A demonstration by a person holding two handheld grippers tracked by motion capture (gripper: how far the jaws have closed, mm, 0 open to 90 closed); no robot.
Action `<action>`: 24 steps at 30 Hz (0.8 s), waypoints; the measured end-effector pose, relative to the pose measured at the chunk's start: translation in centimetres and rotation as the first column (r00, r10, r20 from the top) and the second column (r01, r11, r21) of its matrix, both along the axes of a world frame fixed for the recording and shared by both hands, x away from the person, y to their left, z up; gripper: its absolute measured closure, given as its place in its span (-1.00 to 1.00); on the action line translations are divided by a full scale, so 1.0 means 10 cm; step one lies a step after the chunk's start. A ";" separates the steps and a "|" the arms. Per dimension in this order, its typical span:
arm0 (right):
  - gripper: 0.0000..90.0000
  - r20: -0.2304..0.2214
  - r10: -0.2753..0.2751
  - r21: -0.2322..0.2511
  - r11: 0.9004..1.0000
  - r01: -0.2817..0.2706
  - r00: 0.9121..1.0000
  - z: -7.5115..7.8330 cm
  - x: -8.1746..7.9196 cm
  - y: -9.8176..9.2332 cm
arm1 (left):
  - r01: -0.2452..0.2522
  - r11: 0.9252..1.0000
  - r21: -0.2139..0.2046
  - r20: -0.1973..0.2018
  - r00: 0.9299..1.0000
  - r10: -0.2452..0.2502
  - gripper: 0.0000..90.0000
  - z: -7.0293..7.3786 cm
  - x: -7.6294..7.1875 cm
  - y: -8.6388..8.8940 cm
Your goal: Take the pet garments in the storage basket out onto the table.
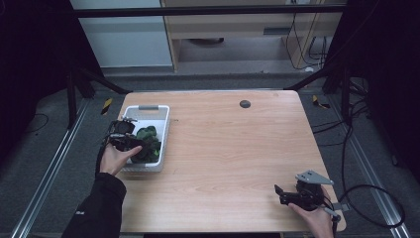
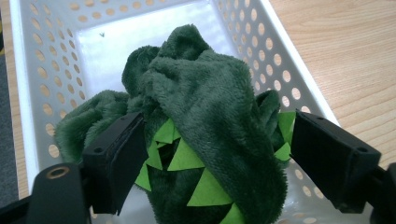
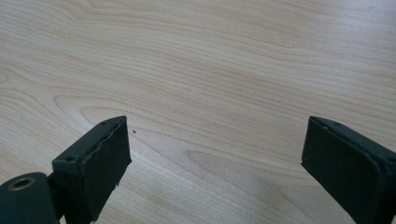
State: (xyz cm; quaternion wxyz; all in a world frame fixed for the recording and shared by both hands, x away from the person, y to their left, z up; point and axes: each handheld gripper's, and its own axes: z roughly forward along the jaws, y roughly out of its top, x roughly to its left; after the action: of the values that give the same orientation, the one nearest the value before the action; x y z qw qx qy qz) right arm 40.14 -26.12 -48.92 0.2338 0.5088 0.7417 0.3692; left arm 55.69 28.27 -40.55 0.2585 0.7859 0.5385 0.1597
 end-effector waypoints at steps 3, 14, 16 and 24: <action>-0.83 0.003 0.005 -0.007 1.000 -0.005 1.000 -0.01 0.01 0.00 | 0.006 1.000 0.005 -0.011 1.000 -0.006 -0.57 -0.02 0.01 0.00; -0.84 -0.006 0.012 -0.012 1.000 -0.012 1.000 -0.02 0.01 0.01 | 0.005 0.998 0.059 -0.057 0.998 -0.002 -0.28 -0.10 0.05 -0.05; -0.84 -0.007 0.014 -0.012 1.000 -0.014 1.000 -0.02 0.01 0.01 | 0.000 0.998 0.059 -0.063 0.998 0.003 -0.20 -0.11 0.05 -0.05; -0.85 -0.012 0.013 -0.012 1.000 -0.013 1.000 -0.02 0.01 0.01 | -0.009 0.998 0.069 -0.104 0.994 0.016 0.25 -0.15 0.06 -0.02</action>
State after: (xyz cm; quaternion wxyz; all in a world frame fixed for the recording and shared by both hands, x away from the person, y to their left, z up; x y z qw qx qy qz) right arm 40.27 -26.04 -49.10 0.2298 0.5048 0.7486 0.3633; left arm 56.32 28.10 -42.06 0.2019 0.7981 0.5506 0.1383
